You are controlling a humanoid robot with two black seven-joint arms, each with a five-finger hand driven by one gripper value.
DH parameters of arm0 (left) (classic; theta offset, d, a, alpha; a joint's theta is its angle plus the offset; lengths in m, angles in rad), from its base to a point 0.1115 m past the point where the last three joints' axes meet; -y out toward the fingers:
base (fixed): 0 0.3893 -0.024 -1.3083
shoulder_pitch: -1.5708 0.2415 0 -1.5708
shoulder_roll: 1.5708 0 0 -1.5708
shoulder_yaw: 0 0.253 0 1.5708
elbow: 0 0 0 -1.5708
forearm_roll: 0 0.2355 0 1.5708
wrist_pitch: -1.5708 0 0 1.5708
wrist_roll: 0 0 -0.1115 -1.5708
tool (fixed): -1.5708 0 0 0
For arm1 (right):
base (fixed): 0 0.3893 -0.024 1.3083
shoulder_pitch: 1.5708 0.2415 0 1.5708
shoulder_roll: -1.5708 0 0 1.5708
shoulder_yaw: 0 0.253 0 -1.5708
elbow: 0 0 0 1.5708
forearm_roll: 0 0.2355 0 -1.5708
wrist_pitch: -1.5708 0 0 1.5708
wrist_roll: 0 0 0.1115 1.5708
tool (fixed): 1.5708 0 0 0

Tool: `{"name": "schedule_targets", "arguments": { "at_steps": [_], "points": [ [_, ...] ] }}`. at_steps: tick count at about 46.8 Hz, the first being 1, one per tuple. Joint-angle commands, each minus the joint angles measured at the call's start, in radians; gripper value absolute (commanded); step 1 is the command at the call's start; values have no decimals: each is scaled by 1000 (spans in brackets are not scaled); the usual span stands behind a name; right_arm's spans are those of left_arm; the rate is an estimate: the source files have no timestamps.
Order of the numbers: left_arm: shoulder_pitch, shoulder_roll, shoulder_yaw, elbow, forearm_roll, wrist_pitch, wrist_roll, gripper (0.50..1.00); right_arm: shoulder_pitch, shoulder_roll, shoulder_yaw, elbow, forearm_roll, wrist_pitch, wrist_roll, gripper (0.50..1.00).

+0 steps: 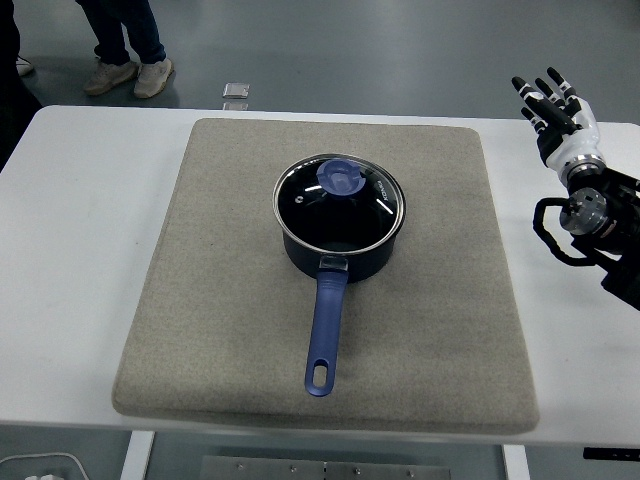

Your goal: Lift the pot lid and place it to the right of the pot.

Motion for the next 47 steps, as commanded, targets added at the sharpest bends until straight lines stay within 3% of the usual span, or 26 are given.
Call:
{"name": "schedule_targets", "arguments": {
  "at_steps": [1,47],
  "points": [
    [-12,0,0,4,0,0,0,1000,-2,-1,0,-2,-1,1,-2,919],
    [-2,0,0,5,3,0,1,1000,3,-4,20,-38,-21,-5,-2,919]
  ]
}}
